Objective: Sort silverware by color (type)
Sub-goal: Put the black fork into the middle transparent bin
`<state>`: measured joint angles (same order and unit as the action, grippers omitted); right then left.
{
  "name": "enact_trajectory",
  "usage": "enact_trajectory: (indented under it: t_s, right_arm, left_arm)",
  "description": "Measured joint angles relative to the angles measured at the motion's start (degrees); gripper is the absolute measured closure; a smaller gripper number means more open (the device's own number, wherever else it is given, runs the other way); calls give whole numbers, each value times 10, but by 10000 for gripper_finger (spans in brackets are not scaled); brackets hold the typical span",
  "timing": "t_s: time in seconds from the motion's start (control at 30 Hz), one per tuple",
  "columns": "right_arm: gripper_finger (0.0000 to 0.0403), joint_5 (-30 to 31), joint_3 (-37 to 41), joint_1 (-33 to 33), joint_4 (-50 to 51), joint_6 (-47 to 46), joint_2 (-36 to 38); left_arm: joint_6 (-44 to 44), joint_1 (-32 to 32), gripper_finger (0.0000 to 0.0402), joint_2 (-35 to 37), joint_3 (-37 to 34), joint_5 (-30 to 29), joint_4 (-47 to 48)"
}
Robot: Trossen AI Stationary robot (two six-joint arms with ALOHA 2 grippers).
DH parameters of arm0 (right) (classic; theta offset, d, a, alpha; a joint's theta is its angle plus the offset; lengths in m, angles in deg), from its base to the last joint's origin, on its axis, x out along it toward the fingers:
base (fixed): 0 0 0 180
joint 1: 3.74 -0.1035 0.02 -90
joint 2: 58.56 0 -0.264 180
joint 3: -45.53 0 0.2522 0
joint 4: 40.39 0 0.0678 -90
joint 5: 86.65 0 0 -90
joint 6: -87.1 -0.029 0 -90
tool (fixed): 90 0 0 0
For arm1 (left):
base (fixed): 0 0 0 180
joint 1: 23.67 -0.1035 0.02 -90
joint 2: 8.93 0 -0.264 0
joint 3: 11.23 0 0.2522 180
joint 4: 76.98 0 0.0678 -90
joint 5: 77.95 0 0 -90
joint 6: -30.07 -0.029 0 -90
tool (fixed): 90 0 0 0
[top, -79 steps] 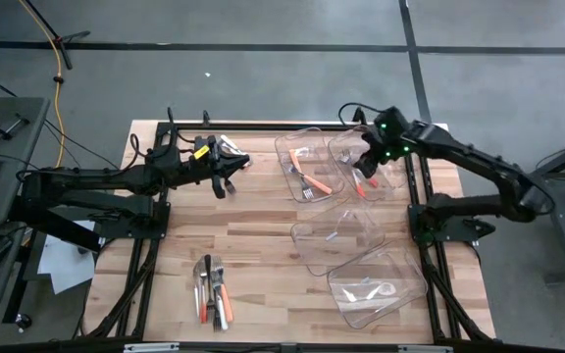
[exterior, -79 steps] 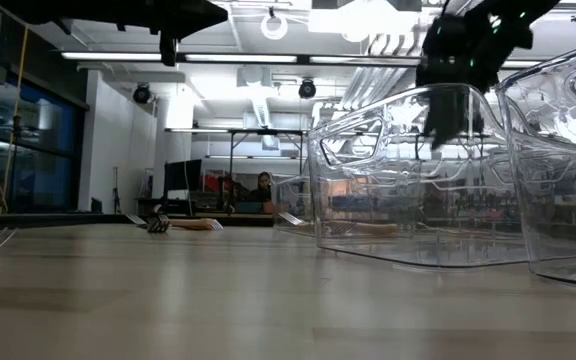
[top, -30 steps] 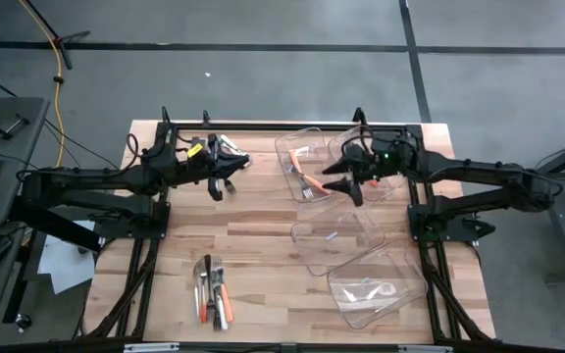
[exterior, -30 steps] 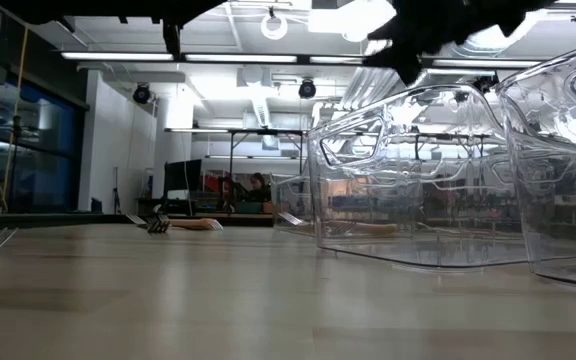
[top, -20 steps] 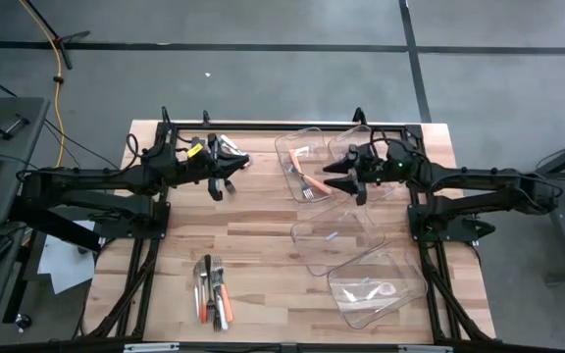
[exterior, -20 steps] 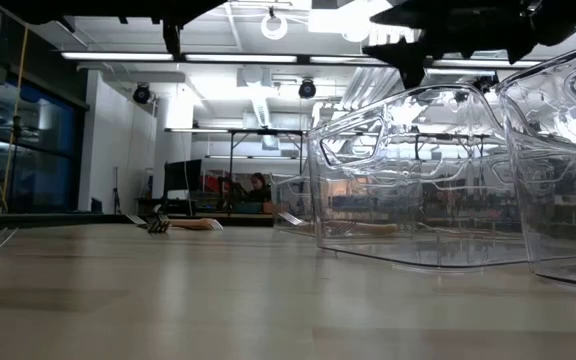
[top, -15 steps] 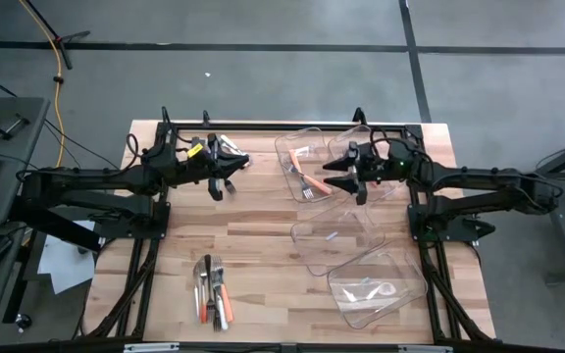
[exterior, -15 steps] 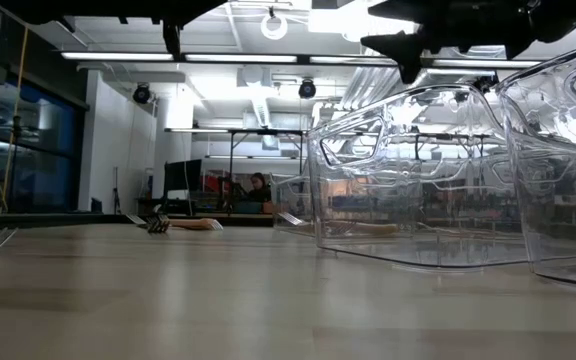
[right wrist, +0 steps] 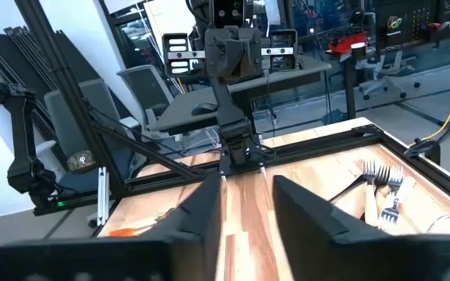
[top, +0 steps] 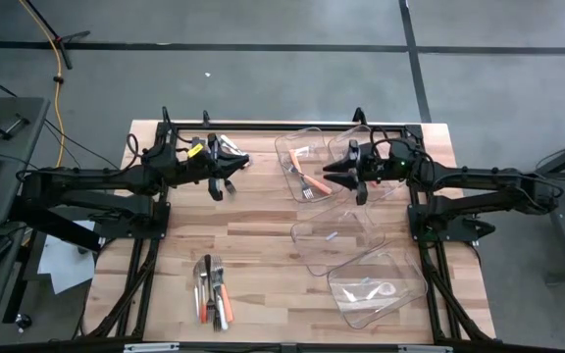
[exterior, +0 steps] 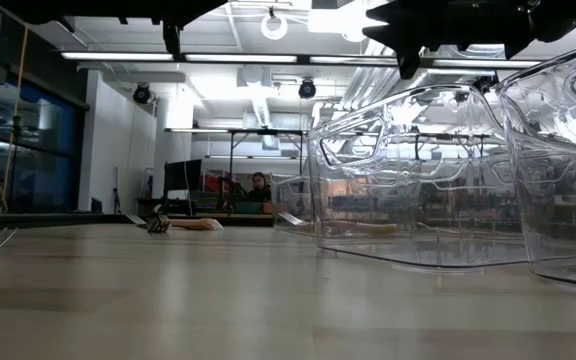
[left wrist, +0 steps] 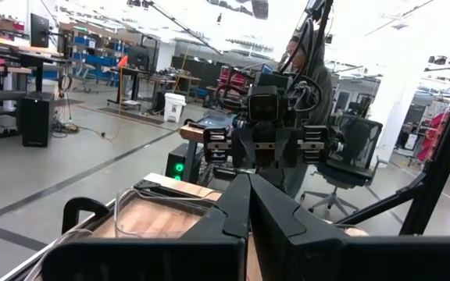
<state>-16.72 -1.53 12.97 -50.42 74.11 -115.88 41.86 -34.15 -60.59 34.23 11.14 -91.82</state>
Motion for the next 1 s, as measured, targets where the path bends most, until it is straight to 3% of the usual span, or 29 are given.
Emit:
enact_trajectory:
  t_s: [0.27,1.0]
  right_arm:
    - [397,-1,0,0,0,8,0]
    - [403,-10,0,0,0,11,0]
  left_arm:
    - [0,0,401,0,0,0,0]
    - [0,0,401,0,0,0,1]
